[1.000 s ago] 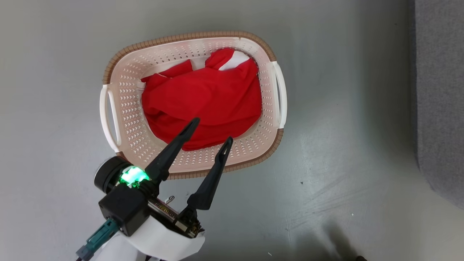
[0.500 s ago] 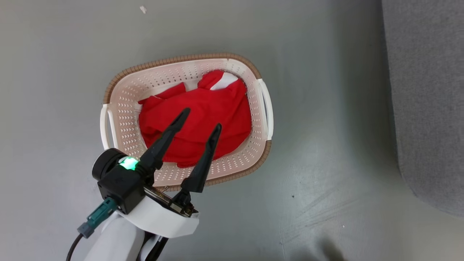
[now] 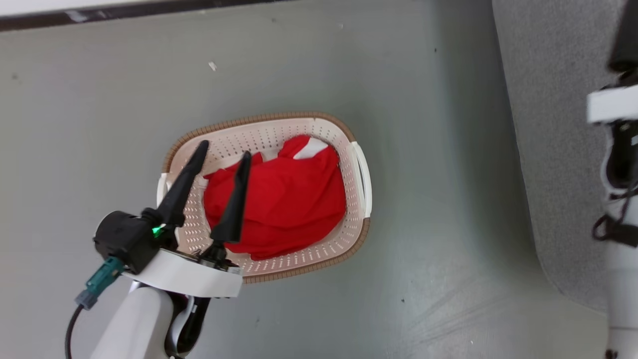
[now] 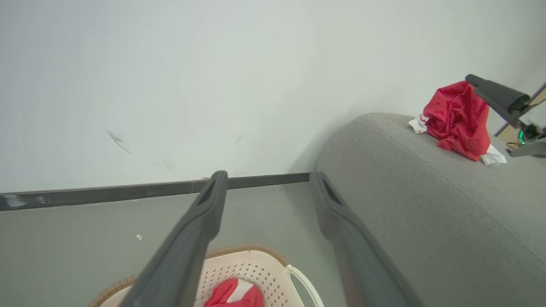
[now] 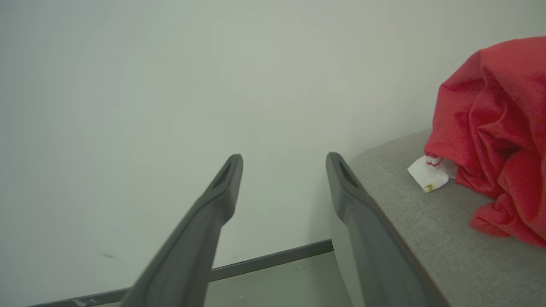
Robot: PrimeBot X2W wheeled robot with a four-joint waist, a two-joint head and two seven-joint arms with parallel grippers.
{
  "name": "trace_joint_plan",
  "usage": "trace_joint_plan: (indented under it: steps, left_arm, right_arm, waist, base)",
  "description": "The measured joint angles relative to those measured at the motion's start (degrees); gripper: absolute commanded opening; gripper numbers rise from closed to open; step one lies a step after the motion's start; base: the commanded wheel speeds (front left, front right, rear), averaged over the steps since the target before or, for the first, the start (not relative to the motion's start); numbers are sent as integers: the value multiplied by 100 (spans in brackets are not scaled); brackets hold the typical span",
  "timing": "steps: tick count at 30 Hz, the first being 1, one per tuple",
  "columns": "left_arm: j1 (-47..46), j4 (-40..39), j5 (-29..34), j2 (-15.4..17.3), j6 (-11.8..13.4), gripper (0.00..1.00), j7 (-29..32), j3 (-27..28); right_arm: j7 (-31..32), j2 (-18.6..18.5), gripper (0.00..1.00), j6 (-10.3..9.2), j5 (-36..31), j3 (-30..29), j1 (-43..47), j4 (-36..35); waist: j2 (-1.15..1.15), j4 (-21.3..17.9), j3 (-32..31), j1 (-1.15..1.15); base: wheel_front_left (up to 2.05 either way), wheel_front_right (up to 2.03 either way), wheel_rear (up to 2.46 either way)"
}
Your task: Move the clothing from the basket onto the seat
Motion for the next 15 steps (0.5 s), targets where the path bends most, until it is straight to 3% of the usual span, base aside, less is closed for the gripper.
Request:
trace_joint_plan:
  steps: [15]
  left_arm:
    - [339, 567, -207, -131, 182, 100, -24, 964]
  right_arm:
    - [1, 87, 100, 1, -367, 1196, 1397, -15]
  waist:
    - [0, 242, -1027, 0]
  base:
    - [0, 0, 0]
